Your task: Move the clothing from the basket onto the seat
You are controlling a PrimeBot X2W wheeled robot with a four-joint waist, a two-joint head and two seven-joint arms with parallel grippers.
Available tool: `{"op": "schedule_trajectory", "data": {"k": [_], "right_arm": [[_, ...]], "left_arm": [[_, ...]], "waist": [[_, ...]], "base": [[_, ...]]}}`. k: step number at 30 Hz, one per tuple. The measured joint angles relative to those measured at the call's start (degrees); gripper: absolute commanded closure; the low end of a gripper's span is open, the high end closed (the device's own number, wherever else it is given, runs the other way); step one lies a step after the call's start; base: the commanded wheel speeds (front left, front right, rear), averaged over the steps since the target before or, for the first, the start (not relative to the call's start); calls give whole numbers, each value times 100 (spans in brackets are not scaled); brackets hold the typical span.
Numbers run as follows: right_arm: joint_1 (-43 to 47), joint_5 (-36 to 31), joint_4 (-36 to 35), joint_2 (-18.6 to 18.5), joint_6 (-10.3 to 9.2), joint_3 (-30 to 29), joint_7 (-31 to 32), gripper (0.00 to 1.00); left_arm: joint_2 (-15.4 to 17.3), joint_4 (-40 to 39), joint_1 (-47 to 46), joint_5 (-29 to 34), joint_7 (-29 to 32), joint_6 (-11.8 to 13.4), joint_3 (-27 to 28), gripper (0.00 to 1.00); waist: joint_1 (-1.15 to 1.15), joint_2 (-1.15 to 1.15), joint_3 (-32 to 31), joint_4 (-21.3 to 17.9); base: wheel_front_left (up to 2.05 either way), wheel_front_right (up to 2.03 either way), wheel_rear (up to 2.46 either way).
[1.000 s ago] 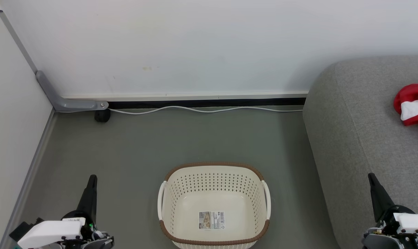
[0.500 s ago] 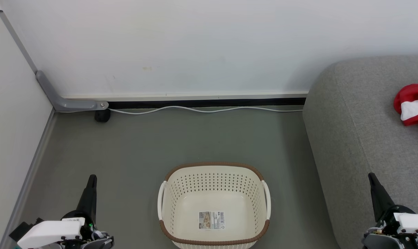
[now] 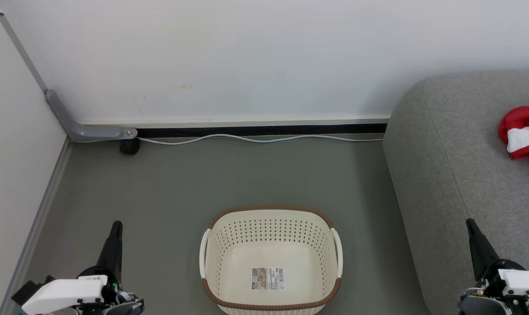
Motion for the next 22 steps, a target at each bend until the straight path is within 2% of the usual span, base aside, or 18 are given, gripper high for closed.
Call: {"op": "schedule_trajectory", "data": {"k": [22], "right_arm": [[-3,0,-1,0,0,0,0,100]], "left_arm": [[0,0,0,0,0,0,0,100]], "waist": [[0,0,0,0]], "base": [[0,0,0]]}}
